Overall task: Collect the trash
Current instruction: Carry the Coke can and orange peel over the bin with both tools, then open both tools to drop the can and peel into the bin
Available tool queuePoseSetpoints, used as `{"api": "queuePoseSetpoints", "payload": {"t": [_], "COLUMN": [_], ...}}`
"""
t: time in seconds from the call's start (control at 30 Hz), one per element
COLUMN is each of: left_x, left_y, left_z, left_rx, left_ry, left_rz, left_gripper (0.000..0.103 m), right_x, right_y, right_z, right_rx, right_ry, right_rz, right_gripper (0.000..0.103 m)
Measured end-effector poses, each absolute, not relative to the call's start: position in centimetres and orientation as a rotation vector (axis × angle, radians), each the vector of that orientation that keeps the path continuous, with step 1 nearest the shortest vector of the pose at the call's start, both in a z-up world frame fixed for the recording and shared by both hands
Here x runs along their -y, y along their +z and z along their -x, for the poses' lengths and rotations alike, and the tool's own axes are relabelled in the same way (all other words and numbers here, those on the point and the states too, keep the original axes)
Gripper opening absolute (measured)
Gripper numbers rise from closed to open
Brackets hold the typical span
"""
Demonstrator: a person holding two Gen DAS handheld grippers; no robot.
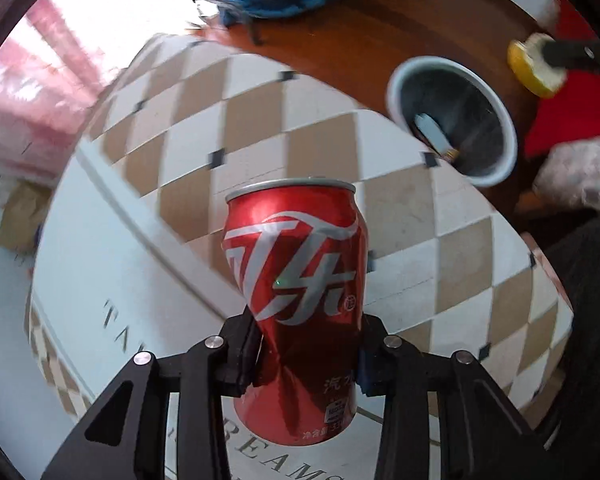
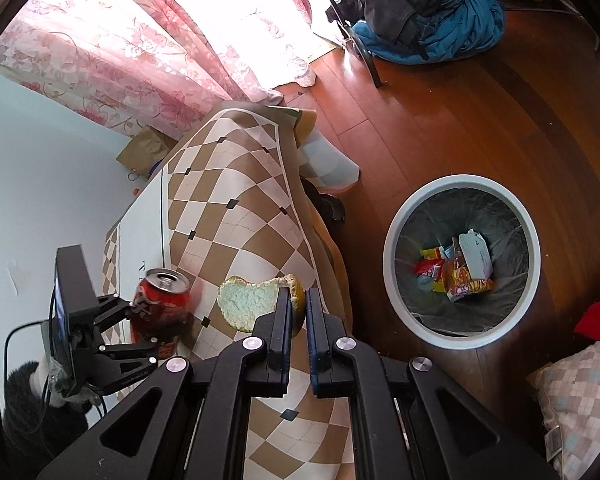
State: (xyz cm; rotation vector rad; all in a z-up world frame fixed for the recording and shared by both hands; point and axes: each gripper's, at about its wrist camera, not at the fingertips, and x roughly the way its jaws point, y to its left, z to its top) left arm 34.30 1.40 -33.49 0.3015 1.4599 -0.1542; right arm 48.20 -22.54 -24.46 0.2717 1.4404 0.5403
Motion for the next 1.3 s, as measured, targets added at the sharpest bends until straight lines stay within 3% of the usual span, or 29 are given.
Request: {"api": "queuePoseSetpoints", "payload": {"t": [0.2,0.43,0.6,0.87,0.9,0.93,0.97,1.0,1.03,1.1,1.13,1.17,1.2,1.3], "left_x": [-1.8,5.7,13.0,19.2,19.4,19.6,19.5,19.2,18.8,18.3,18.1,17.8,17.3,16.5], "left_y": [-28.9,-24.3,-27.1,-35.2,-36.2,-37.0,-37.3,-37.7,-38.0,-38.3,-38.2,-38.3,-38.0,-37.4], "left_z": [-32.4,-35.3,-41.3,-47.9,-48.3,-48.5,-48.5,-48.5,-48.5,-48.0,-47.6,-47.2,-46.7,-45.4], "left_rx": [-1.310,-1.154,-1.180,-1.339,-1.359,-1.372,-1.375,-1.376,-1.378,-1.382,-1.379,-1.373,-1.367,-1.360], "left_ry": [-0.018,-0.135,-0.221,-0.208,-0.187,-0.169,-0.157,-0.138,-0.123,-0.092,-0.073,-0.058,-0.028,0.027], "left_rz": [-0.096,0.155,0.253,0.180,0.168,0.166,0.171,0.189,0.211,0.233,0.236,0.240,0.243,0.240], "left_gripper": [0.034,0.034,0.035,0.037,0.049,0.068,0.077,0.087,0.087,0.088,0.095,0.098,0.099,0.099], "right_x": [24.5,30.7,35.6,39.5,39.5,39.5,39.5,39.5,39.6,39.7,39.6,39.5,39.3,38.9], "right_y": [-23.3,-23.5,-27.5,-35.6,-36.7,-37.7,-38.4,-39.0,-39.3,-39.7,-39.7,-39.7,-39.4,-38.5], "right_z": [-48.1,-49.0,-50.7,-54.1,-54.4,-54.8,-54.9,-54.9,-54.8,-54.5,-54.4,-54.1,-53.7,-52.6], "right_rx": [-1.402,-1.378,-1.433,-1.538,-1.556,-1.576,-1.593,-1.602,-1.601,-1.610,-1.614,-1.619,-1.624,-1.626], "right_ry": [0.530,0.430,0.318,0.243,0.234,0.242,0.251,0.237,0.236,0.250,0.249,0.249,0.239,0.228], "right_rz": [-0.287,-0.268,-0.270,-0.283,-0.274,-0.274,-0.273,-0.260,-0.264,-0.269,-0.259,-0.241,-0.198,-0.125], "right_gripper": [0.007,0.007,0.007,0.009,0.011,0.026,0.039,0.071,0.087,0.088,0.091,0.100,0.103,0.103]}}
